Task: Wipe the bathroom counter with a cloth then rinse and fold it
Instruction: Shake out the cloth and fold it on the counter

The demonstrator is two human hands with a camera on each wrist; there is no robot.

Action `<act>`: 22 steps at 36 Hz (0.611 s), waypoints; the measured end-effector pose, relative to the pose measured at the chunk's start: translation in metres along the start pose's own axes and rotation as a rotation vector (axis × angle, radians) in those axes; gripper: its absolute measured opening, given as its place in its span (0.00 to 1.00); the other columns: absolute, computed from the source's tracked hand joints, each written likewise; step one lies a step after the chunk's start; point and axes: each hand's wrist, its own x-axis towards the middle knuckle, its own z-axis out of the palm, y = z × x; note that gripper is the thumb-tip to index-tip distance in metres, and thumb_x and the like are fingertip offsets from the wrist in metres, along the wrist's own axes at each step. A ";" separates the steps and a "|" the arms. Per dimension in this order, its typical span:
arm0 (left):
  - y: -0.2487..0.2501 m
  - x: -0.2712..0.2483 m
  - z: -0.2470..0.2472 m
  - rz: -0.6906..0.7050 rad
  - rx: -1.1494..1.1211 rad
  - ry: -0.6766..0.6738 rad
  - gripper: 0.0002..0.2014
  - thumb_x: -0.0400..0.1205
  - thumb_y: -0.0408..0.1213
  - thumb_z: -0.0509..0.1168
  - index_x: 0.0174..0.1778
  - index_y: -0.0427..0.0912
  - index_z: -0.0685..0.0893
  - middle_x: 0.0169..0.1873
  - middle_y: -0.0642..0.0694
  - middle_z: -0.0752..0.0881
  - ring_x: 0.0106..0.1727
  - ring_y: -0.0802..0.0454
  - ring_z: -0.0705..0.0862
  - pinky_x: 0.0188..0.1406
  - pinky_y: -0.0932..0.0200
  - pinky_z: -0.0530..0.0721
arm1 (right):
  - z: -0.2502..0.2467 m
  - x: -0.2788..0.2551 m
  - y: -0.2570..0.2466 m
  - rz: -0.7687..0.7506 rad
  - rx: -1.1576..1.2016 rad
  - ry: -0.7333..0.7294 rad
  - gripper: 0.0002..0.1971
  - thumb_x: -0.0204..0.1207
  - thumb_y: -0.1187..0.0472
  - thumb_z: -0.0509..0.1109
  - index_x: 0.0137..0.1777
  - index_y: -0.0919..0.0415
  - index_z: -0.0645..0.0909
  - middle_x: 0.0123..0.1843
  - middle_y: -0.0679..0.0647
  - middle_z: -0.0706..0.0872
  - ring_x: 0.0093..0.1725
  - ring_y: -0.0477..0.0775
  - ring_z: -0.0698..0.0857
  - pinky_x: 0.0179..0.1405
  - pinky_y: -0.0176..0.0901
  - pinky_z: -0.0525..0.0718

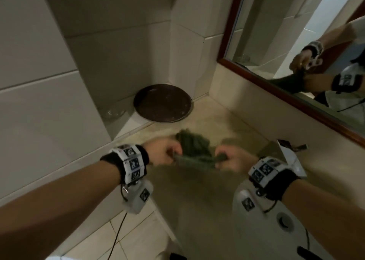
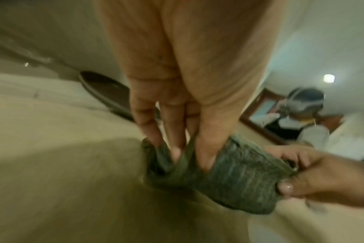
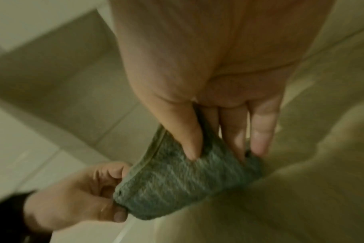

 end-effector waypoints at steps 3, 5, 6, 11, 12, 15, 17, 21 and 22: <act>0.000 -0.011 0.039 -0.061 0.077 -0.343 0.11 0.79 0.34 0.68 0.55 0.51 0.84 0.55 0.48 0.84 0.54 0.54 0.78 0.54 0.60 0.75 | 0.036 -0.009 0.003 0.084 -0.059 -0.371 0.03 0.76 0.61 0.69 0.48 0.54 0.78 0.45 0.52 0.81 0.47 0.51 0.79 0.47 0.43 0.75; 0.001 -0.014 0.061 -0.071 0.176 -0.466 0.16 0.78 0.35 0.70 0.61 0.44 0.82 0.59 0.44 0.83 0.51 0.53 0.75 0.49 0.60 0.73 | 0.056 -0.011 0.003 0.168 -0.084 -0.509 0.06 0.77 0.62 0.68 0.52 0.53 0.77 0.48 0.53 0.81 0.46 0.50 0.80 0.45 0.43 0.79; 0.002 -0.014 0.068 -0.077 0.201 -0.512 0.17 0.77 0.35 0.71 0.63 0.42 0.81 0.60 0.43 0.82 0.51 0.52 0.75 0.48 0.60 0.73 | 0.065 -0.011 0.004 0.204 -0.058 -0.547 0.07 0.77 0.64 0.67 0.52 0.53 0.76 0.47 0.51 0.80 0.44 0.49 0.80 0.43 0.41 0.80; 0.001 -0.008 0.077 -0.073 0.218 -0.573 0.18 0.78 0.32 0.69 0.65 0.41 0.79 0.62 0.40 0.81 0.52 0.49 0.75 0.47 0.58 0.72 | 0.075 -0.006 0.007 0.270 0.005 -0.558 0.12 0.78 0.67 0.67 0.42 0.48 0.74 0.40 0.46 0.76 0.37 0.46 0.80 0.36 0.36 0.82; 0.000 -0.005 0.075 -0.076 0.207 -0.540 0.18 0.78 0.32 0.68 0.65 0.42 0.79 0.62 0.41 0.81 0.53 0.48 0.76 0.48 0.58 0.73 | 0.073 -0.005 0.009 0.280 0.003 -0.531 0.09 0.78 0.67 0.68 0.46 0.50 0.74 0.41 0.47 0.77 0.38 0.47 0.81 0.37 0.36 0.83; -0.004 0.006 0.062 -0.090 0.124 -0.389 0.17 0.78 0.31 0.67 0.62 0.46 0.80 0.60 0.44 0.81 0.59 0.47 0.78 0.50 0.58 0.74 | 0.059 -0.001 0.014 0.309 0.034 -0.368 0.09 0.78 0.64 0.68 0.56 0.57 0.78 0.47 0.50 0.79 0.47 0.52 0.83 0.42 0.40 0.85; -0.009 0.018 0.051 -0.103 0.029 -0.255 0.13 0.77 0.32 0.67 0.56 0.50 0.81 0.54 0.47 0.81 0.57 0.48 0.79 0.51 0.60 0.73 | 0.048 0.003 0.020 0.310 0.069 -0.237 0.07 0.78 0.62 0.68 0.54 0.60 0.80 0.46 0.52 0.81 0.50 0.55 0.84 0.50 0.45 0.83; -0.015 0.043 0.039 -0.176 -0.057 -0.038 0.25 0.77 0.36 0.70 0.70 0.49 0.73 0.61 0.46 0.81 0.61 0.47 0.80 0.53 0.60 0.76 | 0.041 0.018 0.038 0.403 0.163 -0.019 0.21 0.75 0.51 0.71 0.66 0.54 0.73 0.60 0.54 0.84 0.59 0.56 0.83 0.56 0.45 0.79; -0.016 0.047 0.040 -0.194 -0.037 -0.052 0.31 0.77 0.36 0.71 0.75 0.49 0.68 0.65 0.45 0.79 0.63 0.47 0.79 0.56 0.59 0.77 | 0.043 0.022 0.042 0.433 0.164 -0.022 0.28 0.75 0.49 0.71 0.73 0.54 0.69 0.67 0.55 0.81 0.63 0.57 0.81 0.58 0.44 0.78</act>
